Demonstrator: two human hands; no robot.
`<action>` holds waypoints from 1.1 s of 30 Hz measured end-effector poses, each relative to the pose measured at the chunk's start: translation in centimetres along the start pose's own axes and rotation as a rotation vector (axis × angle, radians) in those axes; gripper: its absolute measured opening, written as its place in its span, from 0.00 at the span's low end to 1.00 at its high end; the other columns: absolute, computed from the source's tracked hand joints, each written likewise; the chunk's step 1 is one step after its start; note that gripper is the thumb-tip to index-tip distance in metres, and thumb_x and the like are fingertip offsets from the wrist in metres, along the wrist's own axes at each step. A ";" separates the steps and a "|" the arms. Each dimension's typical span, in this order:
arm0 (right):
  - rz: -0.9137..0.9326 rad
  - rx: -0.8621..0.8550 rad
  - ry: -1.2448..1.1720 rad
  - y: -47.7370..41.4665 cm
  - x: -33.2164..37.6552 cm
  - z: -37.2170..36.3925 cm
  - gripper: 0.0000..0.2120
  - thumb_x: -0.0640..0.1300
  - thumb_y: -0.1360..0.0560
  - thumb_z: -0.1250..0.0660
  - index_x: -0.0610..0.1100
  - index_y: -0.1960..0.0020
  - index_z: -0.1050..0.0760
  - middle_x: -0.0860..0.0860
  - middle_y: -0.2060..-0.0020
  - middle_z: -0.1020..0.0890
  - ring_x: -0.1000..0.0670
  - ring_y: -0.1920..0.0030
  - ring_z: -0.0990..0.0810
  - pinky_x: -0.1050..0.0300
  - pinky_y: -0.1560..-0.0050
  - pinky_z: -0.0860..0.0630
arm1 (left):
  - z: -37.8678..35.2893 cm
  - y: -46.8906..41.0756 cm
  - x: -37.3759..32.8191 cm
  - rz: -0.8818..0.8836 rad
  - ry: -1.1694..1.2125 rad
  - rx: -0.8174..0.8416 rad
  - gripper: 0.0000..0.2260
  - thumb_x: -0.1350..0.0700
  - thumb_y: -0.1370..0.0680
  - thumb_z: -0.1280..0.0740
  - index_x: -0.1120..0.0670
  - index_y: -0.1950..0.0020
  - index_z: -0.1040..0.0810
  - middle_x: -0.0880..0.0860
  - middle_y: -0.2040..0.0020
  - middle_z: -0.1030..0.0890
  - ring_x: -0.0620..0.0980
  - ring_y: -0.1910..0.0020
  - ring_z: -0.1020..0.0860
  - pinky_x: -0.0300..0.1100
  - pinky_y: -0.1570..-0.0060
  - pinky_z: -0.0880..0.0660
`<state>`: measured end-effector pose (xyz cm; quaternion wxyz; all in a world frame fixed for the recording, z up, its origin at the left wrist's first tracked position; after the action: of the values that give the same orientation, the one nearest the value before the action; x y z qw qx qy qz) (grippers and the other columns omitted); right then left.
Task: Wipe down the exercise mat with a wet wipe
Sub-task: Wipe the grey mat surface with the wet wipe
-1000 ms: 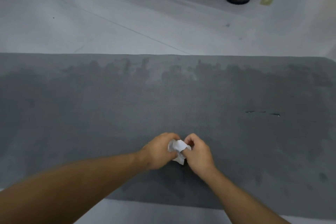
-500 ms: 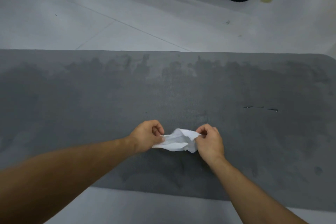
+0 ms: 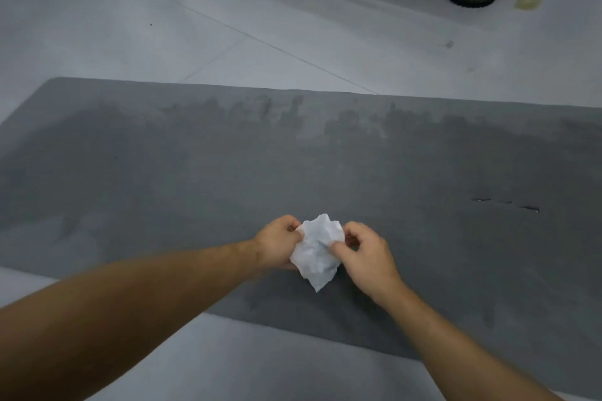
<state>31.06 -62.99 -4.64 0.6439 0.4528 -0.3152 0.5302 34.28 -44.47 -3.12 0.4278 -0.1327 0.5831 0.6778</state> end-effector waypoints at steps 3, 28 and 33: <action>0.171 0.229 0.094 1.3 0.9 -2.8 0.12 0.52 0.30 0.23 0.53 0.49 0.21 0.59 0.50 0.25 0.58 0.50 0.23 0.65 0.54 0.26 | -0.3 0.8 -0.2 0.063 0.188 0.073 0.07 0.55 0.14 0.39 0.54 0.49 0.23 0.55 0.55 0.18 0.48 0.63 0.18 0.43 0.66 0.20; 0.175 -0.100 0.672 0.6 -5.0 2.9 0.12 0.34 0.24 0.30 0.40 0.42 0.17 0.47 0.50 0.23 0.45 0.49 0.25 0.46 0.54 0.20 | -0.7 -1.7 1.2 -0.367 -0.916 0.002 0.24 0.48 0.16 0.38 0.49 0.20 0.35 0.52 0.21 0.34 0.53 0.23 0.35 0.47 0.24 0.38; 0.206 -0.027 0.740 1.8 -5.3 0.5 0.10 0.38 0.21 0.37 0.42 0.41 0.21 0.48 0.49 0.26 0.46 0.50 0.26 0.48 0.54 0.22 | -3.2 -1.9 6.3 -0.440 -1.076 -0.105 0.28 0.43 0.15 0.45 0.39 0.17 0.51 0.43 0.16 0.57 0.48 0.17 0.58 0.53 0.20 0.55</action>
<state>28.13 -65.46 -8.67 0.6632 0.1883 -0.1123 0.7156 30.91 -44.78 -9.61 0.7874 0.0911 0.2080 0.5731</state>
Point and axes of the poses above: each hand's wrist, its own y-axis away from the middle knuckle, its own z-axis out of the back of the hand, x = y × z, the point moved 3 cm from there along -y, towards the middle knuckle
